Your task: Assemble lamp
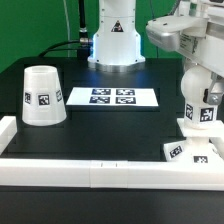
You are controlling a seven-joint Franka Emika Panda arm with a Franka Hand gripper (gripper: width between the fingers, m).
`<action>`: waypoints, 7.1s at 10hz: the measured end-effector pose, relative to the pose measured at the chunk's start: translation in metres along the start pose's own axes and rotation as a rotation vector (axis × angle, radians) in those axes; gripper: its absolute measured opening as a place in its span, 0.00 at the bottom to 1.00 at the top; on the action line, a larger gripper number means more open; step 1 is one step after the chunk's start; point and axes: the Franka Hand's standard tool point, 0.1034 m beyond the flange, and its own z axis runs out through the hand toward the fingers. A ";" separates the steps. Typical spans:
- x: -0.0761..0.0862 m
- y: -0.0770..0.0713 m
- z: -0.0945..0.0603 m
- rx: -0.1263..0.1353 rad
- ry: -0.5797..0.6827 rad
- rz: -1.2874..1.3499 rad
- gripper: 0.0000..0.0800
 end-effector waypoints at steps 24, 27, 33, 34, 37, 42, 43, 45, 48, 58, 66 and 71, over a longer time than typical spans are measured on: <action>0.005 0.001 0.001 0.122 0.095 2.173 0.72; 0.006 0.001 0.000 0.163 0.105 2.364 0.72; 0.014 -0.001 -0.002 0.173 0.079 2.191 0.87; 0.015 -0.001 -0.004 0.170 0.081 2.061 0.87; 0.015 0.001 -0.006 0.138 0.099 1.755 0.87; 0.013 0.001 -0.006 0.063 0.069 1.298 0.87; 0.011 0.002 -0.006 0.052 0.066 1.161 0.87; 0.010 0.003 -0.007 0.036 0.059 1.000 0.87; 0.007 0.003 -0.006 0.027 0.052 0.820 0.87; 0.015 0.004 -0.003 0.000 -0.002 0.054 0.87; 0.008 0.005 -0.003 -0.001 -0.025 -0.144 0.72; 0.008 0.002 -0.003 0.021 -0.012 0.277 0.72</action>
Offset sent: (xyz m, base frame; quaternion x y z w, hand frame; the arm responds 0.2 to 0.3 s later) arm -0.0096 0.0007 -0.0004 0.0070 0.0196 0.2886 0.9572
